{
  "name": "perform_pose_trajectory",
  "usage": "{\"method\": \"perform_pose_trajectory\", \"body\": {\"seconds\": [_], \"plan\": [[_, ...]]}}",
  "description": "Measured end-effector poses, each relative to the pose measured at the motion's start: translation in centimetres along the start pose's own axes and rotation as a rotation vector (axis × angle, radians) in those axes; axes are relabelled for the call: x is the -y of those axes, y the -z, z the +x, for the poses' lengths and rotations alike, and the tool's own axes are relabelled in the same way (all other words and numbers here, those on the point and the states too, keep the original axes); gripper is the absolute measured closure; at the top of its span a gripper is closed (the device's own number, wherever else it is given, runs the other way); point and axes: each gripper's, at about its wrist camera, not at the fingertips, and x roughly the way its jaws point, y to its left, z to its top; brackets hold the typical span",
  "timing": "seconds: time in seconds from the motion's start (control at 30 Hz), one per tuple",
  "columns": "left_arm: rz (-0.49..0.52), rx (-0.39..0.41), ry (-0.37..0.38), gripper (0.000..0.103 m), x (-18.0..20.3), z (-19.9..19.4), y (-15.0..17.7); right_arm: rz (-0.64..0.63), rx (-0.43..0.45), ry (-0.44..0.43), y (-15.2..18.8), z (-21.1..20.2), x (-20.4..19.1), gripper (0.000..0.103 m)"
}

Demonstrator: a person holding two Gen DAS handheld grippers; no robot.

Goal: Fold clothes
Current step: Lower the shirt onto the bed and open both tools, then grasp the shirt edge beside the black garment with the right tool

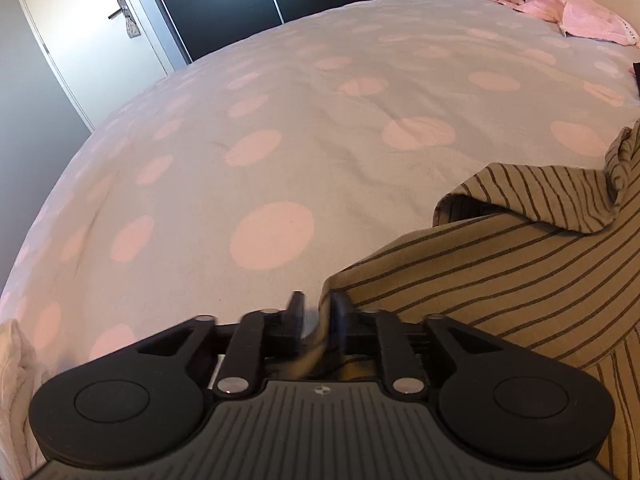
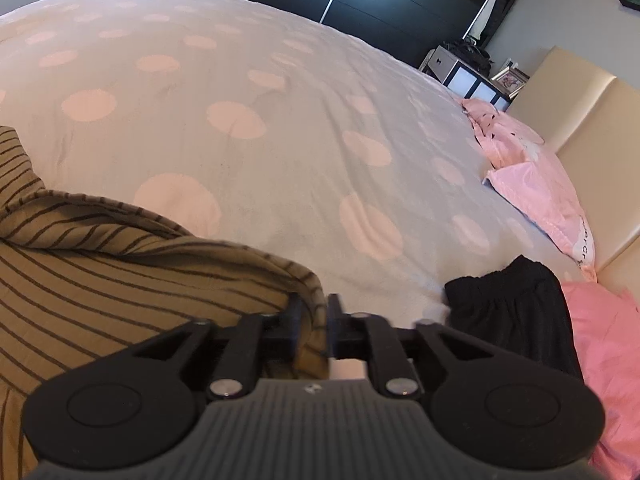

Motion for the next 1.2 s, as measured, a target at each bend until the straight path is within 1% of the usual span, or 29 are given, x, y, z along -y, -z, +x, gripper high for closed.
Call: {"method": "perform_pose_trajectory", "body": {"seconds": [0.03, 0.07, 0.1, 0.13, 0.2, 0.3, 0.43, 0.57, 0.63, 0.7, 0.73, 0.8, 0.9, 0.97, 1.03, 1.07, 1.13, 1.17, 1.2], "plan": [[-0.004, 0.013, 0.003, 0.071, -0.2, -0.6, 0.1, 0.006, 0.008, -0.001, 0.0, -0.8, 0.5, 0.06], [-0.013, 0.034, 0.005, 0.069, -0.5, -1.2, 0.2, 0.013, 0.015, -0.002, -0.1, -1.6, 1.0, 0.06], [-0.021, 0.046, 0.004, 0.062, -0.9, -2.1, 0.2, 0.021, 0.021, -0.002, -0.1, -2.4, 1.5, 0.06], [-0.024, 0.047, -0.001, 0.058, -1.2, -3.1, 0.3, 0.032, 0.021, 0.001, 0.0, -3.4, 2.2, 0.059], [-0.031, 0.048, -0.013, 0.058, -2.0, -4.9, 0.5, 0.057, 0.021, 0.005, 0.2, -5.3, 3.6, 0.059], [-0.038, 0.045, -0.026, 0.055, -3.1, -8.2, 1.1, 0.1, 0.007, -0.02, 1.5, -8.4, 5.4, 0.059], [-0.035, 0.002, -0.034, 0.055, -4.3, -12.0, 2.7, 0.095, -0.037, -0.063, 5.6, -12.3, 6.6, 0.059], [-0.038, -0.051, -0.045, 0.054, -4.9, -15.5, 5.4, 0.087, -0.083, -0.105, 9.9, -15.8, 7.4, 0.058], [-0.049, -0.07, -0.045, 0.054, -5.1, -17.2, 6.9, 0.093, -0.11, -0.126, 12.5, -17.1, 7.3, 0.054], [-0.07, -0.077, -0.042, 0.054, -5.1, -18.7, 8.3, 0.112, -0.124, -0.139, 14.7, -17.9, 7.5, 0.047], [-0.082, -0.077, -0.039, 0.054, -5.1, -19.4, 8.9, 0.124, -0.13, -0.144, 15.6, -18.3, 7.5, 0.046], [-0.104, -0.079, -0.034, 0.054, -4.9, -20.3, 9.9, 0.159, -0.136, -0.143, 16.8, -18.4, 7.8, 0.046], [-0.129, -0.08, -0.023, 0.054, -4.5, -21.1, 11.0, 0.215, -0.129, -0.148, 17.5, -18.0, 8.3, 0.046], [-0.11, -0.081, -0.024, 0.054, -4.2, -21.3, 11.5, 0.223, -0.145, -0.158, 17.8, -17.2, 8.1, 0.046], [-0.084, -0.091, -0.051, 0.054, -4.1, -21.2, 11.9, 0.187, -0.16, -0.146, 18.0, -16.3, 7.7, 0.047], [-0.075, -0.1, -0.067, 0.054, -4.1, -21.1, 12.1, 0.17, -0.169, -0.139, 18.1, -15.8, 7.5, 0.051], [-0.089, -0.119, -0.073, 0.054, -4.3, -20.7, 12.4, 0.17, -0.195, -0.149, 18.4, -14.9, 7.5, 0.073], [-0.093, -0.122, -0.072, 0.054, -4.3, -20.5, 12.5, 0.175, -0.215, -0.158, 18.4, -14.6, 7.7, 0.101], [-0.097, -0.126, -0.072, 0.054, -4.4, -20.4, 12.6, 0.179, -0.228, -0.164, 18.4, -14.3, 8.0, 0.099]]}}
